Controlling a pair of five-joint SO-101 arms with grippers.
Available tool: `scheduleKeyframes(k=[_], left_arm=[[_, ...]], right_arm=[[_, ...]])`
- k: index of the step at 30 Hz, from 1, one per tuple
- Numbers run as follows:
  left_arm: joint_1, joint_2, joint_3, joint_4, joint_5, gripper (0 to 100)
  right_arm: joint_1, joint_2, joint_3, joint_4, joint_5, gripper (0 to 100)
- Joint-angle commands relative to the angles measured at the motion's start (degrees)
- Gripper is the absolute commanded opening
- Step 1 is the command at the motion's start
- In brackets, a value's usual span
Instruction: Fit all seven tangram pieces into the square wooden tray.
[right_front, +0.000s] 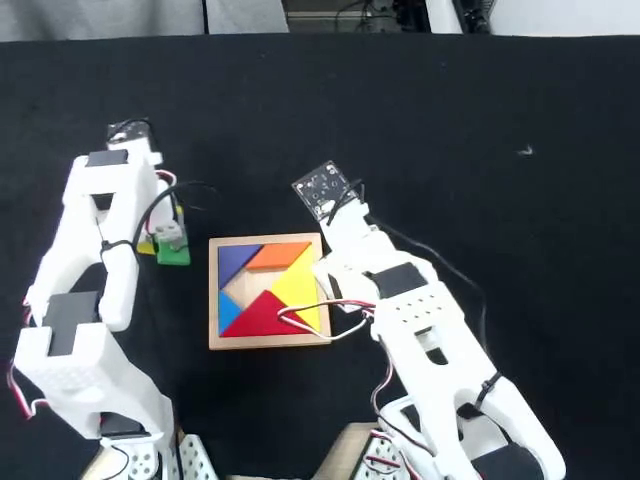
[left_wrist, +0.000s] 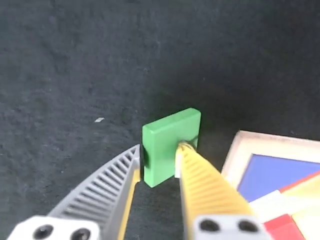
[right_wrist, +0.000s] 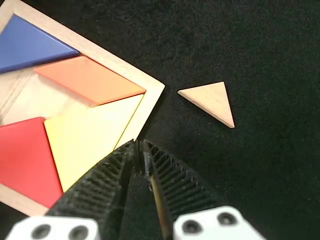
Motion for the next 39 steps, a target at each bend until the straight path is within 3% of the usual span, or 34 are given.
scheduleKeyframes(k=[1, 25, 39], left_arm=[[3.65, -0.88, -2.15, 0.26, 0.7, 18], [13.23, -4.84, -2.68, 2.46, 0.7, 19], [10.95, -2.99, 0.84, -4.13, 0.26, 19]], right_arm=[[-0.62, -1.71, -0.4, -0.97, 0.62, 1.1], [-0.62, -1.71, -0.4, -0.97, 0.62, 1.1], [-0.62, -1.8, -0.4, -0.97, 0.62, 1.1]])
